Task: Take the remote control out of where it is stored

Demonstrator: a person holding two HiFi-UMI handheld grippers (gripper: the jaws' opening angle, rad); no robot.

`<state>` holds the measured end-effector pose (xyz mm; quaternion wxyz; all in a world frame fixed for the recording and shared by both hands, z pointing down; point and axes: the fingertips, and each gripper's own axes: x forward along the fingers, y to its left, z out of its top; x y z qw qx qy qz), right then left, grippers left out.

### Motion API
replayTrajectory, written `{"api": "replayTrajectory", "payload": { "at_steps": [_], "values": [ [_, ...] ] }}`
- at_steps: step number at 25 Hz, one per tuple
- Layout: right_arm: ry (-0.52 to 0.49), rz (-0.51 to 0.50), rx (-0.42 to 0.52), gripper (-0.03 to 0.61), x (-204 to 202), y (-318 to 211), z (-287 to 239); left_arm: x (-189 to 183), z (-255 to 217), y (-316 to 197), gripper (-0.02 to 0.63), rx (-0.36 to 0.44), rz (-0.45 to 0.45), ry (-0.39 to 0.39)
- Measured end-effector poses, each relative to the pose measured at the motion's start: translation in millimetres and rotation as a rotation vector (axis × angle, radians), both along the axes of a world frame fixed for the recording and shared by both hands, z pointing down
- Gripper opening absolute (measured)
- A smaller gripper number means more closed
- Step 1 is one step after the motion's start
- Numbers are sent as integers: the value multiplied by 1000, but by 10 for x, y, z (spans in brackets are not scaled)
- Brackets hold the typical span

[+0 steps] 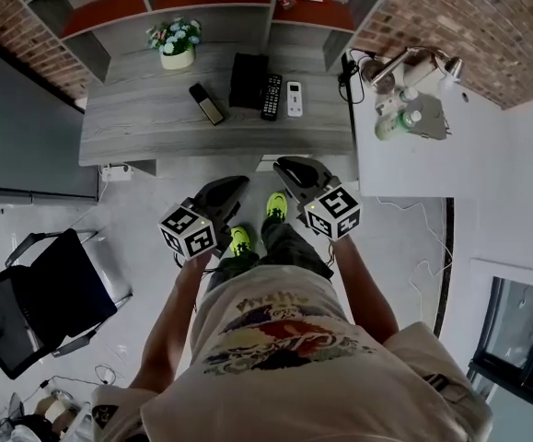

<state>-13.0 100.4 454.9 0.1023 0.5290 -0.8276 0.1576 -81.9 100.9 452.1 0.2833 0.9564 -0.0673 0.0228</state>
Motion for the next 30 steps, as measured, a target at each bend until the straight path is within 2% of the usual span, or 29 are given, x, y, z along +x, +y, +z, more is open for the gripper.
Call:
{"api": "replayTrajectory", "payload": {
  "at_steps": [5, 13, 21, 30],
  "values": [
    [-24, 25, 19, 8, -69, 180, -30, -84, -59, 212, 6, 15, 10, 0],
    [4, -51, 60, 8, -311, 189, -141, -134, -300, 167, 5, 74, -68, 7],
    [-17, -51, 70, 8, -292, 259, -124, -15, -325, 301, 5, 94, -38, -5],
    [-17, -59, 59, 8, -334, 237, -93, -57, -320, 240, 6, 89, -49, -3]
  ]
}}
